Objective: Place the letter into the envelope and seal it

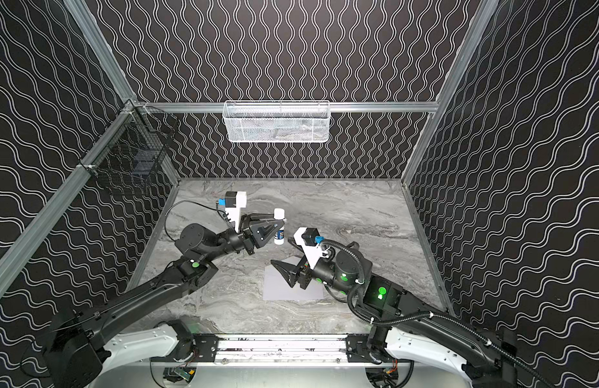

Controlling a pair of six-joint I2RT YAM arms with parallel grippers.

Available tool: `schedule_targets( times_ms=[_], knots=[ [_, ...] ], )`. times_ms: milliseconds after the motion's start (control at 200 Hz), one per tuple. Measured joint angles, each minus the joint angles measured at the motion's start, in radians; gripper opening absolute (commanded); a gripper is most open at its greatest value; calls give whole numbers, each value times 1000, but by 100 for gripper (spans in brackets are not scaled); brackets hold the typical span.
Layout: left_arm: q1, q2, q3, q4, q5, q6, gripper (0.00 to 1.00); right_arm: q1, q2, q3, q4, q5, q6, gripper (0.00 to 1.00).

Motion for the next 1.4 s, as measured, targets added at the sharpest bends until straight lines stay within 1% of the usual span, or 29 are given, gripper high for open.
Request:
schedule_targets(
  times_ms=[140, 270, 430, 581, 641, 711, 856, 1011, 1056, 1166, 1206, 1396],
  knots=[
    [-16, -5, -13, 33, -15, -3, 0, -15, 10, -45, 146, 51, 61, 77],
    [-19, -17, -27, 37, -27, -3, 0, -15, 36, -50, 232, 55, 90, 74],
    [-20, -31, -31, 37, -36, -2, 0, -15, 50, -48, 267, 55, 98, 59],
    [-20, -38, -34, 36, -45, 0, 0, -16, 44, -48, 265, 52, 90, 40],
    [-20, -42, -39, 36, -50, 1, 0, -16, 40, -44, 263, 42, 87, 35],
    [-20, -44, -40, 35, -53, 1, 0, -16, 42, -30, 257, 36, 79, 33],
    [-20, -46, -40, 35, -51, 1, 0, -20, 44, -11, 244, 33, 53, 34],
    [-20, -56, -46, 29, -51, 1, 0, -31, 44, 8, 214, 26, 35, 47],
    [-20, -56, -46, 29, -51, 1, 0, -33, 56, 11, 214, 14, 36, 48],
    [-20, -53, -45, 29, -51, 1, 0, -34, 88, 3, 213, -18, 56, 49],
    [-20, -52, -45, 29, -51, 1, 0, -34, 94, 0, 212, -21, 57, 48],
    [-20, -56, -46, 19, -66, 2, 0, -60, 100, 4, 208, -53, 57, 34]
  ],
)
